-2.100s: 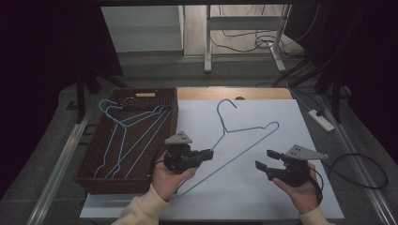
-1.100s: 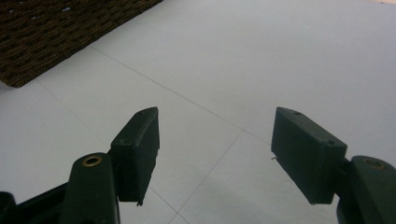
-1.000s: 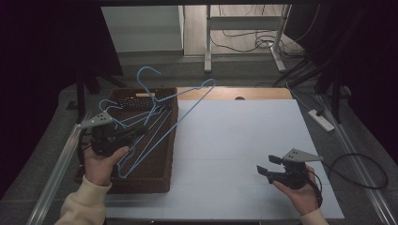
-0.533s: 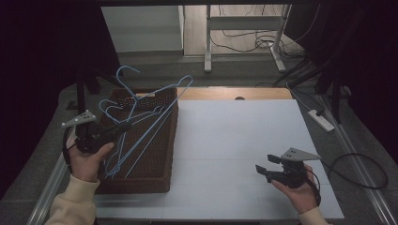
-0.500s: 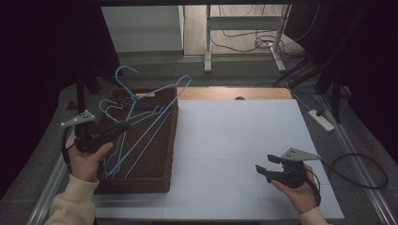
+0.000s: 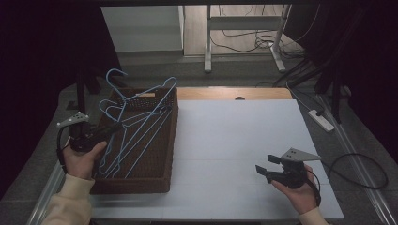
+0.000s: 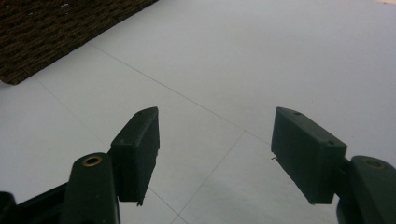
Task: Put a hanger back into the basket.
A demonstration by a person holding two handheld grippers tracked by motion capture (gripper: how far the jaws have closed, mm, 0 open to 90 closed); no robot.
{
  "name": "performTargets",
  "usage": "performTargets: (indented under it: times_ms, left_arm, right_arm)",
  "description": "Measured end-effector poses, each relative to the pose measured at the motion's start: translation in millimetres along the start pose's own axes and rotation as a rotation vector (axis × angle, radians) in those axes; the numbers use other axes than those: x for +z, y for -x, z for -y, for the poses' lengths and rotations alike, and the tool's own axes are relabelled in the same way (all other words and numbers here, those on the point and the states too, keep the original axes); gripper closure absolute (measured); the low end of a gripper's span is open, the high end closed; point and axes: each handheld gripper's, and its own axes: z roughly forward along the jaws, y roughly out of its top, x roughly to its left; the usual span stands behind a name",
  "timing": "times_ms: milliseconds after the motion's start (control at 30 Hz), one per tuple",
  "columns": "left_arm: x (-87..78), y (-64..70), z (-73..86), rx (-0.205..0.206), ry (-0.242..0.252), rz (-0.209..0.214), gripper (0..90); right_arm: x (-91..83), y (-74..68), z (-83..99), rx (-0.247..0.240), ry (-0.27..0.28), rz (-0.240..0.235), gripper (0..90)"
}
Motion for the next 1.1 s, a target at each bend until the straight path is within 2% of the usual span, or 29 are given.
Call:
performTargets:
  times_ms: [200,367,433,700,833,867,1100]
  left_arm:
    - [4.3,-7.1,-1.5,0.01,-0.001,-0.025,86.6]
    - [8.7,-10.4,-2.5,0.051,-0.036,-0.056,86.6]
    - [9.1,-11.1,-1.3,0.065,-0.048,-0.059,86.6]
    - [8.4,-18.0,8.9,0.077,-0.083,-0.052,86.6]
    - [14.1,-21.7,14.6,0.073,-0.125,-0.056,86.6]
    - [18.8,-22.5,17.3,0.076,-0.155,-0.061,86.5]
    - [30.6,-22.1,21.7,0.07,-0.22,-0.077,86.5]
  right_arm:
    - [0.6,-0.5,-0.1,-0.001,-0.001,0.001,33.4]
    - [0.8,-0.2,0.2,0.0,-0.003,0.0,33.4]
    - [0.7,0.0,0.3,0.0,-0.003,0.0,33.4]
    - [1.0,-0.3,0.4,0.0,-0.003,0.003,33.4]
    - [1.2,-0.3,0.3,0.002,-0.003,0.004,33.4]
    - [1.4,-0.3,0.2,0.003,-0.003,0.003,33.4]
    - [2.3,-0.8,0.1,0.001,-0.007,0.005,33.4]
